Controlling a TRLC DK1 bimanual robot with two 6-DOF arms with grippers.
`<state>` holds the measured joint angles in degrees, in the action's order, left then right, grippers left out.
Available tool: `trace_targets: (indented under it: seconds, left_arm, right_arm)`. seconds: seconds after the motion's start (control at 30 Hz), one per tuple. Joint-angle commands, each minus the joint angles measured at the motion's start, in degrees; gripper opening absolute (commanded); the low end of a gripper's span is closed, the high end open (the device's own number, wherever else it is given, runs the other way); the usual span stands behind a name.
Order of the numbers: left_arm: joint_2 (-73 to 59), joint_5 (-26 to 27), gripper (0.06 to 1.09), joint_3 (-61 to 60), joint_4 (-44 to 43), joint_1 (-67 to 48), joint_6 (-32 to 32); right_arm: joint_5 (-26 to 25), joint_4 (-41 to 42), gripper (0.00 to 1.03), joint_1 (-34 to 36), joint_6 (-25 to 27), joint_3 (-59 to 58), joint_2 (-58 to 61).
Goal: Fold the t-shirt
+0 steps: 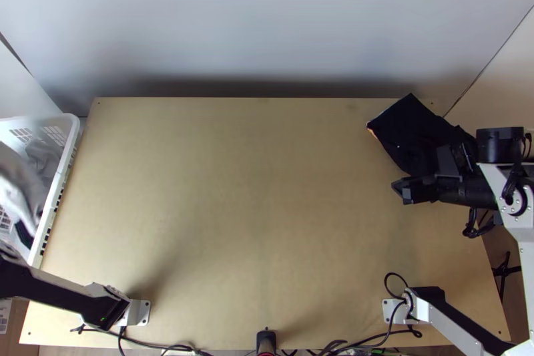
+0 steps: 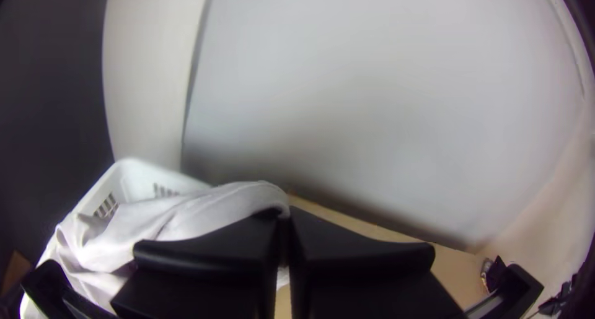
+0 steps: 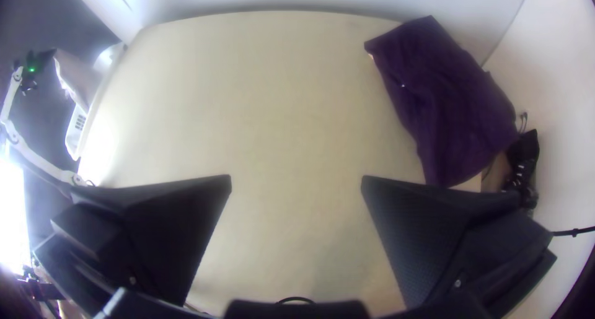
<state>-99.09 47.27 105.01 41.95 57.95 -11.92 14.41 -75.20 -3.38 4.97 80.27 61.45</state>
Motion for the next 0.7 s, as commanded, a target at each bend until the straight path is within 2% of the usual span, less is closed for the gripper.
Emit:
trace_targets:
  seconds: [0.0,0.2,0.27,0.37,0.53,0.57,0.67]
  left_arm:
    - [16.65,8.9,0.1,-1.3,0.58,-9.97,3.31]
    - [28.78,8.98,0.1,-9.74,0.58,-26.93,5.16]
    - [31.32,7.23,0.1,-12.64,0.58,-34.4,6.56]
    - [33.17,4.33,0.1,-16.24,0.41,-45.82,9.37]
    - [34.05,4.33,0.1,-23.01,0.06,-64.81,13.33]
    - [33.87,3.54,0.09,-24.86,-0.47,-68.94,13.5]
    - [32.38,-4.02,0.1,-31.8,-5.57,-81.16,13.33]
  right_arm:
    - [0.09,2.16,0.98,-1.72,-0.14,-4.51,-2.48]
    - [0.09,5.24,0.98,-2.51,-0.84,-8.55,-3.09]
    - [0.09,6.56,0.98,-2.51,-0.75,-8.81,-3.0]
    - [0.09,8.4,0.98,-2.78,-0.75,-8.81,-2.92]
    - [0.09,10.86,0.98,-3.74,-0.84,-8.81,-2.3]
    - [0.09,11.57,0.98,-3.83,-0.84,-8.73,-2.21]
    - [0.0,13.15,0.98,-4.18,-0.4,-8.38,-1.69]
